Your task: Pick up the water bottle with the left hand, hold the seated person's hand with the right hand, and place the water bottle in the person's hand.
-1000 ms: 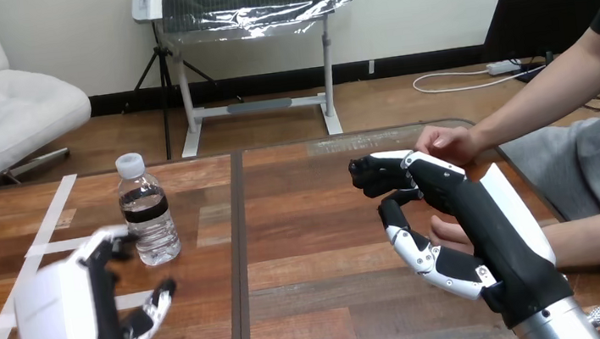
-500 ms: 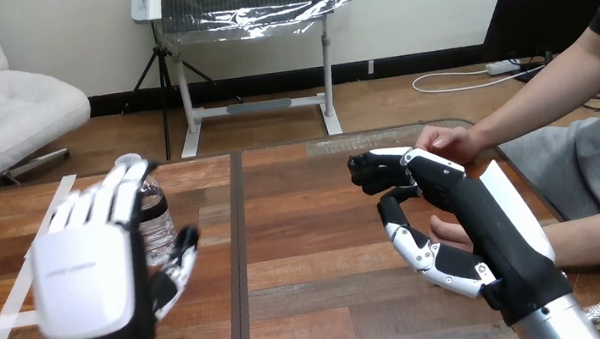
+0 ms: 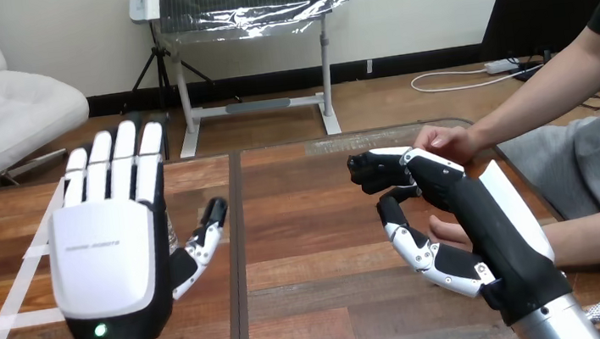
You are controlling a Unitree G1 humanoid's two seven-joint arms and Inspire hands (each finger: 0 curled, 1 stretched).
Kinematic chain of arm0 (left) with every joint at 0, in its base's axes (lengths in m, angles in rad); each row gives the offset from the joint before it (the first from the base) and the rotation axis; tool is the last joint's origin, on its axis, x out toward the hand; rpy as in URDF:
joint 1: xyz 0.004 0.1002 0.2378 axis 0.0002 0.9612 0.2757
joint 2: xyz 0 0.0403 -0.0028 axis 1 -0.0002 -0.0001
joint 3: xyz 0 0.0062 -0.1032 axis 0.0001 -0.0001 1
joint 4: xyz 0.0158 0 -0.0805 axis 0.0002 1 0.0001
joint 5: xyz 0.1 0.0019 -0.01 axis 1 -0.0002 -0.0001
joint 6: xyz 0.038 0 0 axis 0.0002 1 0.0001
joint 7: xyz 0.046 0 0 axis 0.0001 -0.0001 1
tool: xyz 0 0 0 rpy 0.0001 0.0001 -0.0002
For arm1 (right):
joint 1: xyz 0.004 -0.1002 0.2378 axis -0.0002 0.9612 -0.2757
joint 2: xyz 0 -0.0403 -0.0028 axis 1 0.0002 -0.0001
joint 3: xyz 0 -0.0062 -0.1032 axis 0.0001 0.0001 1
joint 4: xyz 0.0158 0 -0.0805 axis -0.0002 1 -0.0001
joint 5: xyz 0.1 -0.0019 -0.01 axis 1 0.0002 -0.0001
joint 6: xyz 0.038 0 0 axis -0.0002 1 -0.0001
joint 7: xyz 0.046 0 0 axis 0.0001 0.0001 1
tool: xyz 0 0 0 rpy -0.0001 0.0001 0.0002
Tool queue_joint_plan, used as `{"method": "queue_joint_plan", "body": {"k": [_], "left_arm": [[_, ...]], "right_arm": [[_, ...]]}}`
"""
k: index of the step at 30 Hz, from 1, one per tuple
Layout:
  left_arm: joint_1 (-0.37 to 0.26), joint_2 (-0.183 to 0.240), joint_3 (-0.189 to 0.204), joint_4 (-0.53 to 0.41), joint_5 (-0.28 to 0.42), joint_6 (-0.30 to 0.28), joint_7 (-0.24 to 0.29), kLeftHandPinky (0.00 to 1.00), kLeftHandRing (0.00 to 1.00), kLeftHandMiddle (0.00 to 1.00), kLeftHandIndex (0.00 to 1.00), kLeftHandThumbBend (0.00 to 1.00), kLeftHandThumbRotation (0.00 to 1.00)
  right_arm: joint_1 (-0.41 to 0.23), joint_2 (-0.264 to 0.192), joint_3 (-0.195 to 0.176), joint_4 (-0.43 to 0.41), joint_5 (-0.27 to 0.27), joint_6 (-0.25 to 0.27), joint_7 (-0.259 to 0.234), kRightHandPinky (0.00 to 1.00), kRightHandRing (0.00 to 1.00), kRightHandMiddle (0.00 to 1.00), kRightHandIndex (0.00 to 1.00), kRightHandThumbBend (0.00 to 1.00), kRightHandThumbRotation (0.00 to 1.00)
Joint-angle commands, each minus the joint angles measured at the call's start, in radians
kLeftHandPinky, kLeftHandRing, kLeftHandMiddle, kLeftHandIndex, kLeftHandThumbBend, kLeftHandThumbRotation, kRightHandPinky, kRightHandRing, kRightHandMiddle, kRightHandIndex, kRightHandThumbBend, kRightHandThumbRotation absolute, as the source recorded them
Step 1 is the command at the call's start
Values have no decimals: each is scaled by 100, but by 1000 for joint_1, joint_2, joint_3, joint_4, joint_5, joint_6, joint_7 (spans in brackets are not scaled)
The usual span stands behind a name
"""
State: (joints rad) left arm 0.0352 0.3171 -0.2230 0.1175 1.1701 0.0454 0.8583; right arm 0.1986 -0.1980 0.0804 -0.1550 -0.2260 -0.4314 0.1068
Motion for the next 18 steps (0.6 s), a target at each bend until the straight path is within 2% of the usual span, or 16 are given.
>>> {"method": "queue_joint_plan", "body": {"k": [1,9,18], "left_arm": [[-72,29,-16,-2,23,14,21,91,95,96,94,41,99],[-91,33,-24,8,28,21,23,94,97,98,95,41,100],[-120,40,-29,30,27,41,-7,95,98,98,95,41,100]], "right_arm": [[-77,7,1,-25,18,-21,-4,64,71,73,73,14,0],[-77,10,2,-27,19,-14,-5,64,71,73,73,13,0],[-79,8,2,-27,14,-16,-5,64,71,72,72,13,0]]}}
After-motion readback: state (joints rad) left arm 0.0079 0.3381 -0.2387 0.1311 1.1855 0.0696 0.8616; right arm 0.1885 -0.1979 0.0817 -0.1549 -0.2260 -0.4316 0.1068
